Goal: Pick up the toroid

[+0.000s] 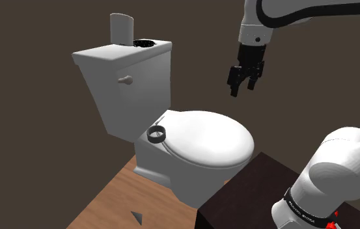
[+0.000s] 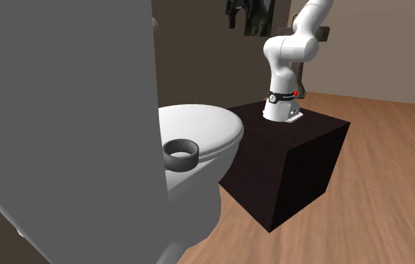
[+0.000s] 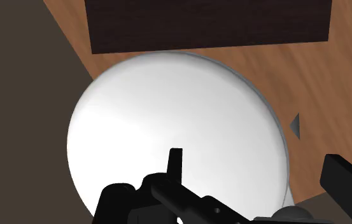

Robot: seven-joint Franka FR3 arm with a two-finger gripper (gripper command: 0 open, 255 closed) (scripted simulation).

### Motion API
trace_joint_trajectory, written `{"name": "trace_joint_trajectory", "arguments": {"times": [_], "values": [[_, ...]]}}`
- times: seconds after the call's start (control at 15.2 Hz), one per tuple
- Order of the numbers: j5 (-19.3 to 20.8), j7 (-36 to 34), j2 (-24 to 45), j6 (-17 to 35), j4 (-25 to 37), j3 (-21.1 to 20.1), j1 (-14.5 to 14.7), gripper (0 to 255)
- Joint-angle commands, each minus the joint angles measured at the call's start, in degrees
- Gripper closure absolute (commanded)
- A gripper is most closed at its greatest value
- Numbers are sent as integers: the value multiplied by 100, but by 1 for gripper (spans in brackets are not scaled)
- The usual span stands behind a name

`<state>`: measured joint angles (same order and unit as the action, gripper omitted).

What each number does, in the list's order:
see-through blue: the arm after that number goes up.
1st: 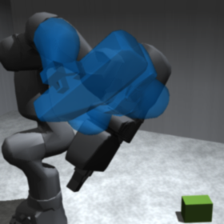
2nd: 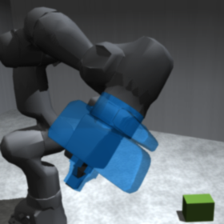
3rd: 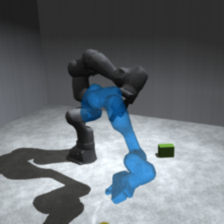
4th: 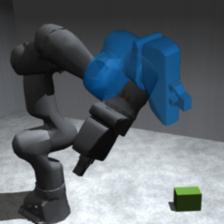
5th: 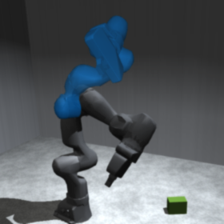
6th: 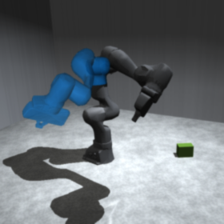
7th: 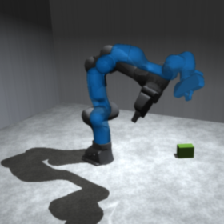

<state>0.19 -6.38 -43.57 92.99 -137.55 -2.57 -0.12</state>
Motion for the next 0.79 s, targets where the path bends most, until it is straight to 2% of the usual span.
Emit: {"name": "trace_joint_trajectory", "arguments": {"times": [0.0, 0.73], "values": [[0, 0, 0, 0, 0, 0, 0, 0], [-112, -467, 2212, 1672, 397, -401, 67, 0]]}}
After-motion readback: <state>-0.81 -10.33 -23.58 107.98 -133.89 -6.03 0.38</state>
